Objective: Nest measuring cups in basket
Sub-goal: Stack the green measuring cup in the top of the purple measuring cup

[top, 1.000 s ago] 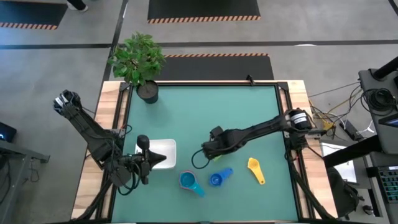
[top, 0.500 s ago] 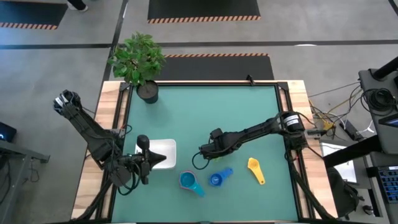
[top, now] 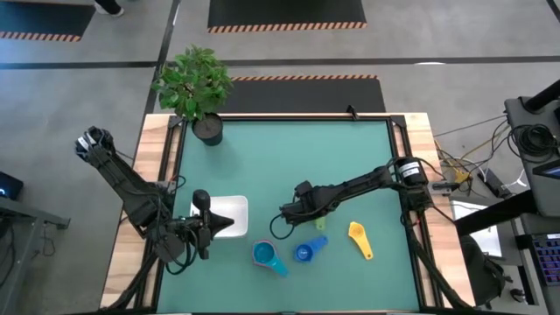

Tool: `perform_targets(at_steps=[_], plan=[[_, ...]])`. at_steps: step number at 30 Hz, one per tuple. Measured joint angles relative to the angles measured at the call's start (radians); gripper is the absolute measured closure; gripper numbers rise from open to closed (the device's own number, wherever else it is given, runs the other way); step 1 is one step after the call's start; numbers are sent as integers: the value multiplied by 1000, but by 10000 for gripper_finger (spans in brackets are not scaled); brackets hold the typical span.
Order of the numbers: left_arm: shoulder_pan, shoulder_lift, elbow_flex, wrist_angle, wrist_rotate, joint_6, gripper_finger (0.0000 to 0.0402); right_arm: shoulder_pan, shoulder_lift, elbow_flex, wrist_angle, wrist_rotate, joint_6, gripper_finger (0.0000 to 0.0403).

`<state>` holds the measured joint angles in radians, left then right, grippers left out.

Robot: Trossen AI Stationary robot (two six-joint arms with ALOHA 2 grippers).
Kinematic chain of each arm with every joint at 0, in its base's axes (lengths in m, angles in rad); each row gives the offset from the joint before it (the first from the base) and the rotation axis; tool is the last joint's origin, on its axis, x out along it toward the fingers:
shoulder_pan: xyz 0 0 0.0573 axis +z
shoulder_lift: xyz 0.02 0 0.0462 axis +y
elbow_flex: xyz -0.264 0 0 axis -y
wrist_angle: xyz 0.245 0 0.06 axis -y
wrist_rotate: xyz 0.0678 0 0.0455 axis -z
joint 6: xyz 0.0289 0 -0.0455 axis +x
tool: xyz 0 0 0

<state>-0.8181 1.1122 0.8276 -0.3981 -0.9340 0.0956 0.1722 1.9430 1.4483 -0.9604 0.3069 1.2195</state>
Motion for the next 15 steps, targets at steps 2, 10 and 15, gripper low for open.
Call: perform_targets(at_steps=[2, 10, 15], plan=[[0, 0, 0, 0, 0, 0, 402, 0, -1, 0, -1, 1, -9, 390], [0, 0, 2, 1, 0, 0, 402, 6, -15, 23, -6, 0, -84, 393], [0, 0, 2, 1, 0, 0, 402, 38, -25, 97, -8, 0, -169, 393]])
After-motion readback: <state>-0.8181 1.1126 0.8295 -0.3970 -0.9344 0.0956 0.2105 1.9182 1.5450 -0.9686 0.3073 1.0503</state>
